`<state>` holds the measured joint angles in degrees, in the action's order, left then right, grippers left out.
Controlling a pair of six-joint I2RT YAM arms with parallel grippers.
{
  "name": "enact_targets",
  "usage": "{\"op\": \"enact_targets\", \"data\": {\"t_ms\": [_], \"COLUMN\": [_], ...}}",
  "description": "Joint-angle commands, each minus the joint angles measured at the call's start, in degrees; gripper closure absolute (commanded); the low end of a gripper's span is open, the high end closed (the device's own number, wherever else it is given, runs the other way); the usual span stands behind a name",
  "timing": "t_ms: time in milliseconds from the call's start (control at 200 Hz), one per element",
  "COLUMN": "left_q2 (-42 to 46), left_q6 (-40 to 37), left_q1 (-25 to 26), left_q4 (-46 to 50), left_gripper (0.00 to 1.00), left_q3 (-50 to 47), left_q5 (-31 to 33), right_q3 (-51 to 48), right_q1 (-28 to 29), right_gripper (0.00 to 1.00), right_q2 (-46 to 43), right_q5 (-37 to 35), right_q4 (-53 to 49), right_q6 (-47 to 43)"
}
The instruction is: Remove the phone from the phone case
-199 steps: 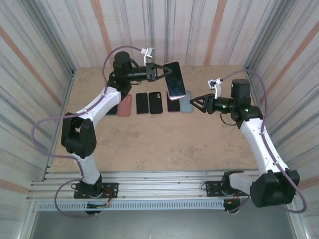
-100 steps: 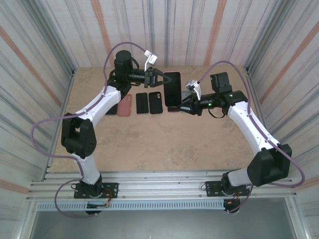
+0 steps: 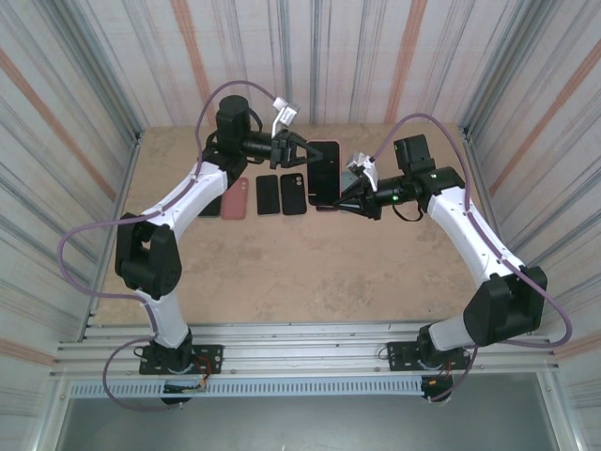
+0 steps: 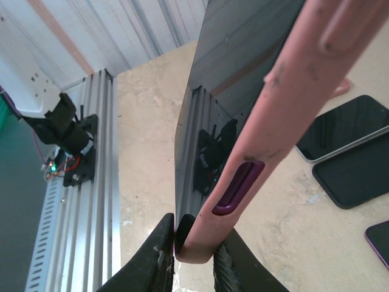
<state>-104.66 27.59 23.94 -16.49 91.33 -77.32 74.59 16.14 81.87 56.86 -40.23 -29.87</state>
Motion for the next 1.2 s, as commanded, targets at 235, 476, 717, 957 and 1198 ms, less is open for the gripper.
{"op": "enact_targets", "data": {"t_ms": [235, 476, 717, 957, 1198], "left_q2": [3.3, 3.32, 3.27, 3.09, 2.76], "left_q6": [0.28, 0.68, 1.81, 3.17, 5.44], "left_q1": [-0.92, -0.77, -0.44, 0.29, 0.74], "left_q4": [-2.2, -1.98, -2.39, -2.03, -2.01], "left_gripper": [1.0, 1.0, 1.0, 1.0, 1.0], "left_q3": [1.27, 1.2, 1.04, 0.9, 1.18], "left_q5": [-0.6, -0.47, -0.28, -0.95, -2.69], "right_q3": [3.76, 4.16, 4.34, 4.43, 3.41], "right_q1": [1.0, 1.43, 1.66, 2.05, 2.74], "right_gripper": [0.77, 0.79, 0.84, 0.91, 0.93], "right_q2": [2.22, 2.63, 2.6, 1.58, -0.29], "right_q5": [0.86, 0.52, -0.26, -3.94, -12.1], "right_q4": [-7.73, -7.51, -7.05, -5.1, -1.26], "right_q6": [-7.47, -8.16, -8.44, -8.57, -9.96]}}
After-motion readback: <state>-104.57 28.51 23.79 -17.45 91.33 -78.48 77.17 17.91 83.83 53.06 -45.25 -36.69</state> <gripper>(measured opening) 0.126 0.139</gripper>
